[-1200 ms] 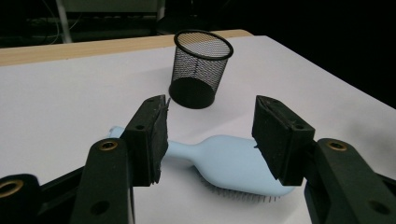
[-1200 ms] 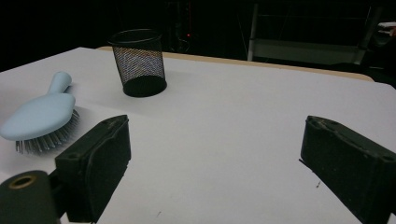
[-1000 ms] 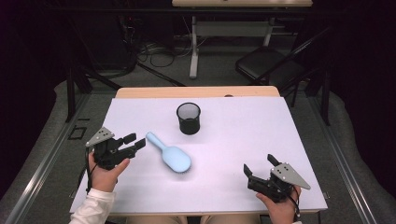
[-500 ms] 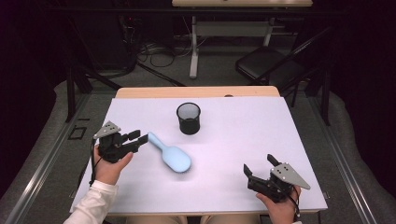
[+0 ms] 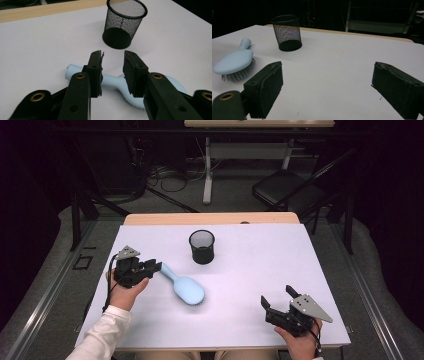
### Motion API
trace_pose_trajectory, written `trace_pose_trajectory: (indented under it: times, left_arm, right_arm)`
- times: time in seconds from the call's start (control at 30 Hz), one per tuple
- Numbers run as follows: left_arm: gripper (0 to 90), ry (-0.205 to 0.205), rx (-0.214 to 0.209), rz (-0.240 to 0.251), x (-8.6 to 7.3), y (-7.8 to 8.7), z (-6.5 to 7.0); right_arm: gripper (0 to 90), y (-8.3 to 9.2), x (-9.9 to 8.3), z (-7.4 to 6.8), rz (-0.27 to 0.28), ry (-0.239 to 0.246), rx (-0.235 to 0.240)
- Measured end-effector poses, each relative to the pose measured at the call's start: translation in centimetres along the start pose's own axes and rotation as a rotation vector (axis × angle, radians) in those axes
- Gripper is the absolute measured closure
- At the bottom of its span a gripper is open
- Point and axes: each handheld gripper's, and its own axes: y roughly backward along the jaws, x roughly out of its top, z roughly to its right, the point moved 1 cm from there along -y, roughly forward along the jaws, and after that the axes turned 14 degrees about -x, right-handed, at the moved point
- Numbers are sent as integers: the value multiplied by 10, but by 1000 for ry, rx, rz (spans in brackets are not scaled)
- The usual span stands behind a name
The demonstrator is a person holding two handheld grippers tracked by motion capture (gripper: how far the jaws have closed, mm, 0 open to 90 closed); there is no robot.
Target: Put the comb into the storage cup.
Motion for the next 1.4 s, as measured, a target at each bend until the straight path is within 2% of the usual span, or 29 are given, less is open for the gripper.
trace_pose_trajectory:
  times: [0.07,0.2,0.6,0.83,1.4]
  left_arm:
    - [689,6,8,-13,1,-3,-2]
    - [755,21,22,-36,3,-9,-6]
    - [897,49,81,-61,17,-25,-14]
    - [900,52,99,-88,21,-38,-19]
    - [900,112,156,-142,19,-68,-45]
  right_arm:
    - [96,0,0,0,0,2,-1]
    - [96,0,0,0,-3,1,1]
    - [96,0,0,1,-3,-3,0]
    - [96,0,0,1,-4,-6,-1]
    - [96,-1,0,1,-9,-4,3]
